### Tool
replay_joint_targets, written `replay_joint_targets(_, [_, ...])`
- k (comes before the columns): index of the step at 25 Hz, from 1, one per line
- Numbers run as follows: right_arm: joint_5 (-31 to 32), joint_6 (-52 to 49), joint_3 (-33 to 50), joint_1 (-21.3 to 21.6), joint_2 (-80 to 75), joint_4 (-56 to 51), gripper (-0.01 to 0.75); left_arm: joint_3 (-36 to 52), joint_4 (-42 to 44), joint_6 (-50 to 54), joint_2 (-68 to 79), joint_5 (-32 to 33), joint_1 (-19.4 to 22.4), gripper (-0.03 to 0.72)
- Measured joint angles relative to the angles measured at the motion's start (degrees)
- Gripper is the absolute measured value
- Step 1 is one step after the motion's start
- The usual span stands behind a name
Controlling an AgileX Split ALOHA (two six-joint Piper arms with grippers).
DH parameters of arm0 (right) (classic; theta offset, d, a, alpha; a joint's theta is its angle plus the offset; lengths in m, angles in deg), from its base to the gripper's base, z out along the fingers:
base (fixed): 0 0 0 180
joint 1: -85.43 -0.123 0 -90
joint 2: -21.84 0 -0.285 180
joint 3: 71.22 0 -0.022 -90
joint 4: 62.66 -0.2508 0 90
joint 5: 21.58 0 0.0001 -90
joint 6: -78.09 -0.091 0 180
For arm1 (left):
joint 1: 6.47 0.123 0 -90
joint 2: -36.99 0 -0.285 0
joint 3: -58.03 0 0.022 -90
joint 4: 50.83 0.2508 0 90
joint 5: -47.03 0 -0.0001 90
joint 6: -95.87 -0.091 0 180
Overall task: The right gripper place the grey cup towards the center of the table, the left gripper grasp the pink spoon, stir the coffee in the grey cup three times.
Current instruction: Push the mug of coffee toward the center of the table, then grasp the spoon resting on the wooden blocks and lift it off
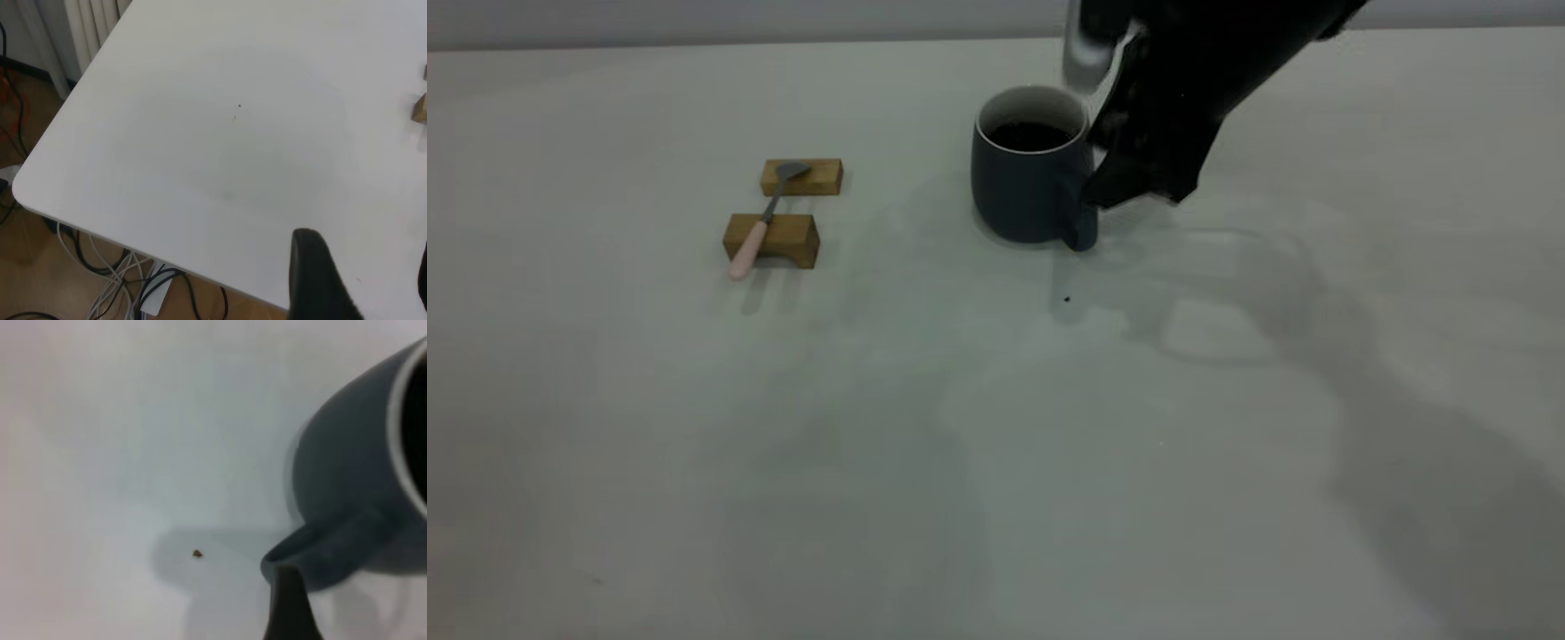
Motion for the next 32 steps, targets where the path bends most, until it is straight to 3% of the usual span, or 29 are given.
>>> replay_joint_targets(3, [6.95,-11.98,4.06,1.97,7.22,0.11,0.535,0.00,0.00,0.00,0.00,0.00,0.00,0.446])
replay_joint_targets(8, [17.94,-52.43,11.94,6.02,24.55,4.36,0.535,0.00,0.00,0.00,0.00,0.00,0.00,0.446])
replay_joint_targets(12, [20.97,-78.01,19.24,8.65,42.45,22.36,0.535,0.00,0.00,0.00,0.00,0.00,0.00,0.446])
replay_joint_targets(16, [26.95,-96.19,28.12,8.78,60.15,40.93,0.535,0.00,0.00,0.00,0.00,0.00,0.00,0.446])
replay_joint_targets(20, [32.58,-108.10,38.43,9.82,74.13,51.58,0.535,0.00,0.00,0.00,0.00,0.00,0.00,0.446])
replay_joint_targets(24, [37.34,-113.29,47.09,12.13,88.97,57.59,0.535,0.00,0.00,0.00,0.00,0.00,0.00,0.446])
replay_joint_targets(32, [38.16,-120.22,51.79,12.41,115.50,60.97,0.535,0.00,0.00,0.00,0.00,0.00,0.00,0.446])
